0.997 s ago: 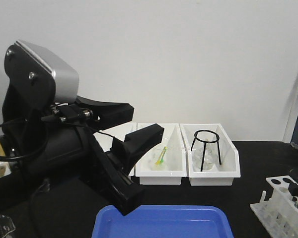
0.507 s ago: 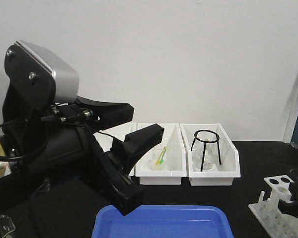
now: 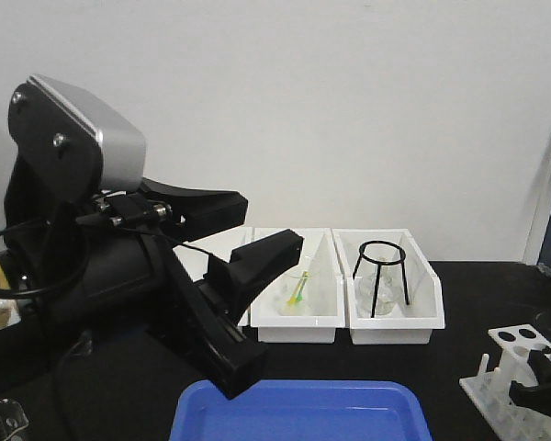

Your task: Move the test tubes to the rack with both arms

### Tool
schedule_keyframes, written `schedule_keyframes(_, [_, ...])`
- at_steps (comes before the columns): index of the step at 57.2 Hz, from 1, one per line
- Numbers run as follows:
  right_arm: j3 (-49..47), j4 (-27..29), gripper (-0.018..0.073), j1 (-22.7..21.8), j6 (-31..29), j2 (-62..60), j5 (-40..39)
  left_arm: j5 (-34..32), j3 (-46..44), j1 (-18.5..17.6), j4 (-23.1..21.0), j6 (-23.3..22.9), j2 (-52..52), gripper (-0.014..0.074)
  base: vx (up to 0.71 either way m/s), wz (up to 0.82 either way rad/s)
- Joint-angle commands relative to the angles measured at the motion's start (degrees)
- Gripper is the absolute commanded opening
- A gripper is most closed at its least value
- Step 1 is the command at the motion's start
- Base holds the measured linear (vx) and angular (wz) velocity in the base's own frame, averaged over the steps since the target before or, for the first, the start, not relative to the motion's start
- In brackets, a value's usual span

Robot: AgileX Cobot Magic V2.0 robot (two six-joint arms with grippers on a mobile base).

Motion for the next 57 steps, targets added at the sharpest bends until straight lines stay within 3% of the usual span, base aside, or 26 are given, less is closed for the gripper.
schedule_keyframes(1, [-1.3, -1.7, 0.0042, -0.3, 0.1, -2.0, -4.1, -4.6, -1.7, 0.0, -0.5, -0.2, -1.2, 0.0447, 0.00, 0.00])
schedule_keyframes(31, [-1.3, -2.1, 0.0419, -0.3, -0.1, -2.3, -5.3, -4.6, -1.7, 0.0, -0.5, -0.2, -1.2, 0.0447, 0.00, 0.00])
schedule_keyframes(46, [-1.3, 3.0, 0.0446, -0.3, -0.5, -8.5, -6.6, -4.6, -1.7, 0.0, -0.5, -0.2, -1.2, 0.0447, 0.00, 0.00])
schedule_keyframes(57, [-1.3, 2.9, 0.0446, -0.3, -0.5, -16.5, -4.1, -4.6, -1.7, 0.0, -0.5, -0.2, -1.2, 0.0447, 0.00, 0.00])
